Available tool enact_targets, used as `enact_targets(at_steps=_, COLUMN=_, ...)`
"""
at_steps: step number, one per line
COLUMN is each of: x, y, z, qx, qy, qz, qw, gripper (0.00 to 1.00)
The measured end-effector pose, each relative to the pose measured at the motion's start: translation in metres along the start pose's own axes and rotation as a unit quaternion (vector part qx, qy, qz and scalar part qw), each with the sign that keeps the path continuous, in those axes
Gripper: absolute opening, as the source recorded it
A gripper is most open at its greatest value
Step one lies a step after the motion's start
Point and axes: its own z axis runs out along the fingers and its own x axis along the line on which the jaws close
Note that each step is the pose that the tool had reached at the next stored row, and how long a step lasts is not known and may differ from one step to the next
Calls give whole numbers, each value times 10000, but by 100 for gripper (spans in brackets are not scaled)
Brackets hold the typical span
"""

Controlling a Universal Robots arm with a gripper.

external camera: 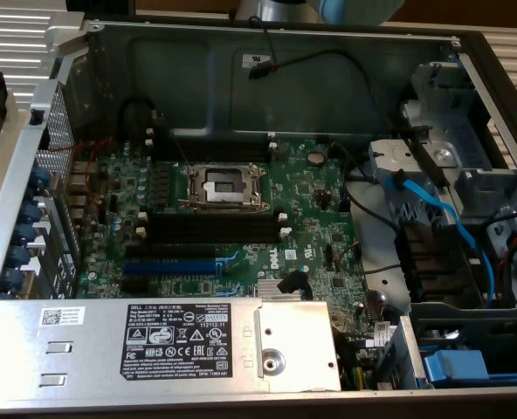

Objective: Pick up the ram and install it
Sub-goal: 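Pick up the ram and move it above insertion slot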

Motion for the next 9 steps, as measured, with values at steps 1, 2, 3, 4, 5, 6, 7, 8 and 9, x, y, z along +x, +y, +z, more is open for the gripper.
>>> enact_targets(at_steps=1, x=0, y=2, z=3, qx=1, qy=-1, qz=-2, qw=10000, gripper=10)
enact_targets(at_steps=2, x=1, y=5, z=7, qx=2, qy=-1, qz=-2, qw=10000, gripper=10)
enact_targets(at_steps=3, x=0, y=9, z=8, qx=1, qy=-1, qz=-2, qw=10000, gripper=10)
enact_targets(at_steps=4, x=-1, y=13, z=12, qx=-1, qy=-1, qz=-2, qw=10000, gripper=10)
enact_targets(at_steps=5, x=-1, y=14, z=17, qx=-12, qy=-2, qz=-2, qw=10000, gripper=10)
enact_targets(at_steps=6, x=-1, y=15, z=24, qx=-32, qy=-4, qz=-1, qw=10000, gripper=10)
enact_targets(at_steps=7, x=-1, y=15, z=30, qx=-58, qy=-6, qz=1, qw=10000, gripper=10)
enact_targets(at_steps=8, x=0, y=15, z=38, qx=-92, qy=-9, qz=1, qw=10000, gripper=10)
enact_targets(at_steps=9, x=1, y=15, z=46, qx=-128, qy=-13, qz=2, qw=9999, gripper=10)
